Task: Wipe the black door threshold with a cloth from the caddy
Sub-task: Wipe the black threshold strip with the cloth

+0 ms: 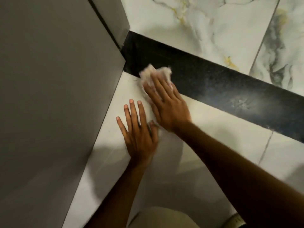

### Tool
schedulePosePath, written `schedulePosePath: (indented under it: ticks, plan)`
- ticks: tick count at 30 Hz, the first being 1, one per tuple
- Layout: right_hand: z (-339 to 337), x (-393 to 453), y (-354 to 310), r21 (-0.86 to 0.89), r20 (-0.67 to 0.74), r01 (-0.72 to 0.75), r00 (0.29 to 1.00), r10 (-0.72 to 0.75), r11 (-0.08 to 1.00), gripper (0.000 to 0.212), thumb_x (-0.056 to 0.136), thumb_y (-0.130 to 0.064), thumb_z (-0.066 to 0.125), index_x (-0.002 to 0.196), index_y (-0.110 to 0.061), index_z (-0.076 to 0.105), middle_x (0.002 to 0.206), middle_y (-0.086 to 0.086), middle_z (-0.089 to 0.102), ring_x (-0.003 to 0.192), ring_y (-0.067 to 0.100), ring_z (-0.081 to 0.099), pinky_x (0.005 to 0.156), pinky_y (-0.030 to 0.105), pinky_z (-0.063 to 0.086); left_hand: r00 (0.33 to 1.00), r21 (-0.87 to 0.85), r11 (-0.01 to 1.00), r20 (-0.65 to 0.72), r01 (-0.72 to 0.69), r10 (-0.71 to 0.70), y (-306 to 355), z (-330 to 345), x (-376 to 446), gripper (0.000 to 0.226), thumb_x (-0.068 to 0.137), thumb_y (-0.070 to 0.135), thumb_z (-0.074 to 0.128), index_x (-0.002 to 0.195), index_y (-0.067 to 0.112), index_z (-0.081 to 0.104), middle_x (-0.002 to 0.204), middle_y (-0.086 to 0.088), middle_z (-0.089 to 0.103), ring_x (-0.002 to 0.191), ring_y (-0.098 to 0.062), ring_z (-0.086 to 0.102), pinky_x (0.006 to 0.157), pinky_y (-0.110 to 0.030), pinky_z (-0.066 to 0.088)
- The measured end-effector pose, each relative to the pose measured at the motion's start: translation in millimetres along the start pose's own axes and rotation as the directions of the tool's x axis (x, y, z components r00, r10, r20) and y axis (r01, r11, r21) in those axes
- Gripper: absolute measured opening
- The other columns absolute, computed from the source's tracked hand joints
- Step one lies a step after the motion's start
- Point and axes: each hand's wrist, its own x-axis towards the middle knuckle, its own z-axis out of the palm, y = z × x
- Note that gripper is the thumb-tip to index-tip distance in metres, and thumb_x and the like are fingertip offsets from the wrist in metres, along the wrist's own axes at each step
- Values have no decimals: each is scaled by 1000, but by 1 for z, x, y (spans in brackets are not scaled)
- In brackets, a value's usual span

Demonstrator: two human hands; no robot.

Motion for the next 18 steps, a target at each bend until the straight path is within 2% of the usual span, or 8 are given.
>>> schedulePosePath:
  ticks: [3,6,8,10,13,14,16,18]
  plan:
    - [-7,-47,52,-3,-104,-212,972,211,977,60,117,-36,38,174,-21,24,184,13,14,172,34,9,141,54,17,998,-52,998,44,-40,43,2,-4,3,72,111,47,32,174,17,20,184,-11,15,171,-32,13,137,-65,13]
    - [-17,-11,80,-6,-209,-455,871,444,890,61,118,-41,26,175,-22,18,184,13,10,172,35,7,141,53,17,990,-66,990,62,-125,129,2,-2,5,72,111,52,27,174,18,23,183,-11,19,171,-31,16,138,-62,12]
    - [-18,23,79,26,-227,-443,870,437,896,62,117,-42,26,175,-21,18,184,13,11,172,34,9,141,52,14,977,-63,978,72,-198,202,2,-1,5,72,111,54,23,174,19,23,183,-10,20,171,-31,17,138,-60,11]
    - [-15,33,77,31,-219,-345,913,343,938,64,115,-40,32,175,-20,19,184,13,14,171,33,11,141,51,14,955,-59,957,79,-282,287,4,0,6,73,110,54,25,174,19,23,183,-12,20,171,-32,16,138,-57,9]
    - [-11,-26,79,-7,-183,-215,960,210,977,62,116,-38,34,174,-20,22,184,12,15,172,32,11,141,50,16,919,-28,927,128,-374,374,8,-4,5,77,108,53,34,174,17,20,183,-15,18,170,-35,14,138,-58,9]
    - [-11,-61,83,-15,-173,-229,960,223,973,61,116,-38,34,174,-21,23,184,12,15,172,32,11,141,50,16,906,-28,918,152,-395,395,14,-7,3,78,107,53,36,174,16,20,182,-17,18,170,-36,15,137,-60,12]
    - [-13,-129,103,-13,-220,-350,915,339,937,61,116,-35,43,172,-18,30,182,15,20,171,33,16,140,53,21,881,-46,901,192,-432,432,33,-14,-6,79,107,52,40,173,14,23,182,-18,19,169,-38,19,136,-63,16]
    - [-21,-175,134,-19,-299,-572,786,541,820,60,114,-29,51,169,-10,36,179,20,27,168,40,23,135,58,29,842,-85,870,223,-485,491,51,-16,-14,79,106,53,39,172,13,27,181,-19,21,168,-40,21,135,-65,19]
